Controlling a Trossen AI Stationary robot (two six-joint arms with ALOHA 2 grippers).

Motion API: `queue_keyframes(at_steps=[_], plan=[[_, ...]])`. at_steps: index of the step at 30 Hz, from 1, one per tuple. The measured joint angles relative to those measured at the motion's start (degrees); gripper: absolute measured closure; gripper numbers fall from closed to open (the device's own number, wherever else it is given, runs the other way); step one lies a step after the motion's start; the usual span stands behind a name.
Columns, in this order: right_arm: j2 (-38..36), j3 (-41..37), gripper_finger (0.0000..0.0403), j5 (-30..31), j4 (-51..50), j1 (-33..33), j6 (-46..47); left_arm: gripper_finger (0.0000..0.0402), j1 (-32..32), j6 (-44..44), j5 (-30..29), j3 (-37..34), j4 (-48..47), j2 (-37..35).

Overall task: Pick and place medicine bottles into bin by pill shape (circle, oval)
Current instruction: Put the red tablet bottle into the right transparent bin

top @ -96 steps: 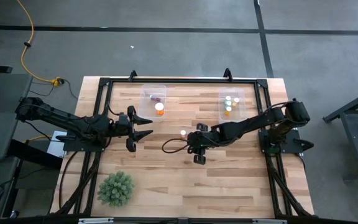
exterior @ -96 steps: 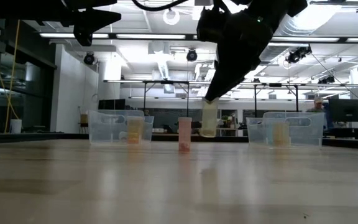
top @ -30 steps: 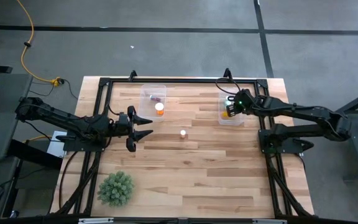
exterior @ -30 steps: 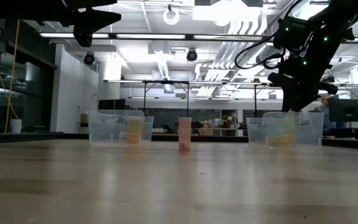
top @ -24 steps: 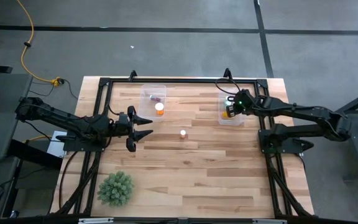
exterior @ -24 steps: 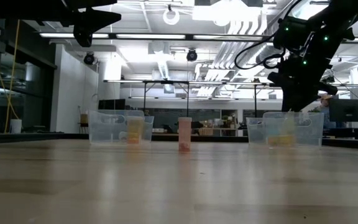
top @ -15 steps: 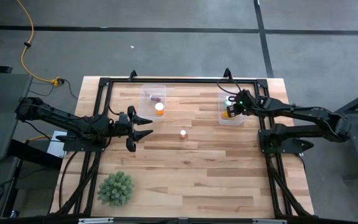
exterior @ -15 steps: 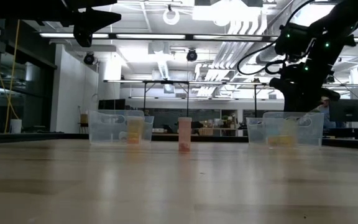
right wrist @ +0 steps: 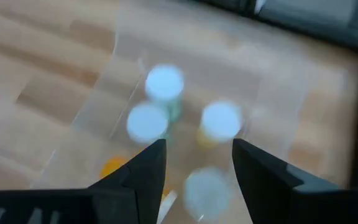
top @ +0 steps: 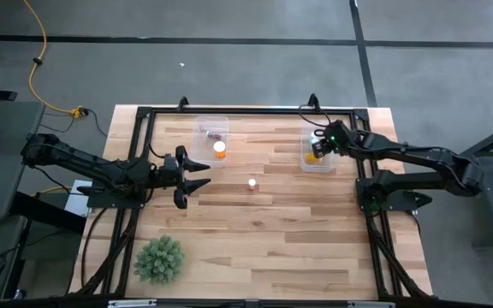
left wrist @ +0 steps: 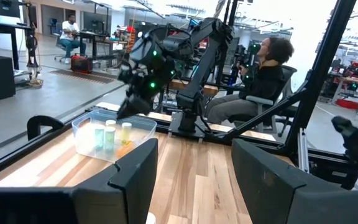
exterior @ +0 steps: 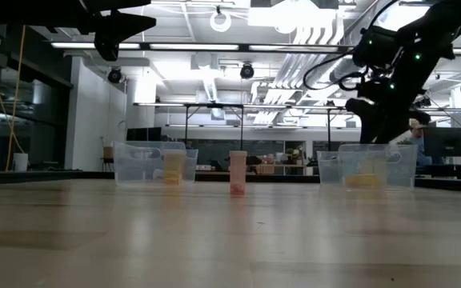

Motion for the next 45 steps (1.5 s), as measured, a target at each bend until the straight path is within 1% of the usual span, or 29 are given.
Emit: queue_keyframes(at_steps=[2, 4, 6, 8, 12, 17, 20, 24, 27, 45], plan=[[-0.67, 1.39, 0.0224, 2.43, 0.1, 0.04, -1.81, 0.0206, -0.01, 0.01, 0.0, 0.0, 0.0, 0.0], [-1.56, 2.79, 0.0224, 2.74, 0.86, 0.42, -3.15, 0.0206, 0.0, 0.01, 0.0, 0.0, -0.02, 0.0], [-2.83, 3.14, 0.0224, 2.13, 3.5, 1.82, -4.24, 0.0206, 0.0, 0.08, 0.0, 0.0, -0.02, 0.0], [-3.7, 3.12, 0.0224, -0.24, 7.83, 4.47, -6.18, 0.0206, -0.02, 0.06, 0.0, 0.0, -0.04, 0.0], [-4.05, 0.17, 0.0224, -6.43, 22.81, 12.67, -9.34, 0.0206, 0.0, 0.03, 0.0, 0.0, -0.13, 0.0], [-2.46, -5.49, 0.0224, -11.37, 46.35, 24.01, -13.58, 0.0206, -0.01, 0.03, 0.0, 0.0, -0.17, 0.0], [-1.38, -7.15, 0.0224, -13.18, 54.69, 29.07, -16.84, 0.0206, -0.02, 0.2, 0.0, 0.0, -0.22, 0.0], [-0.94, -7.31, 0.0225, -12.98, 56.41, 33.47, -20.16, 0.0206, -0.02, 1.34, 0.0, 0.0, -0.22, 0.0], [-0.94, -7.33, 0.0225, -12.98, 57.12, 35.06, -22.76, 0.0206, -0.01, 2.67, 0.0, 0.0, -0.22, 0.0], [-0.96, -7.33, 0.0224, -12.76, 56.71, 35.52, -22.16, 0.0206, -0.01, 3.05, -0.02, 0.0, -0.19, 0.0]])
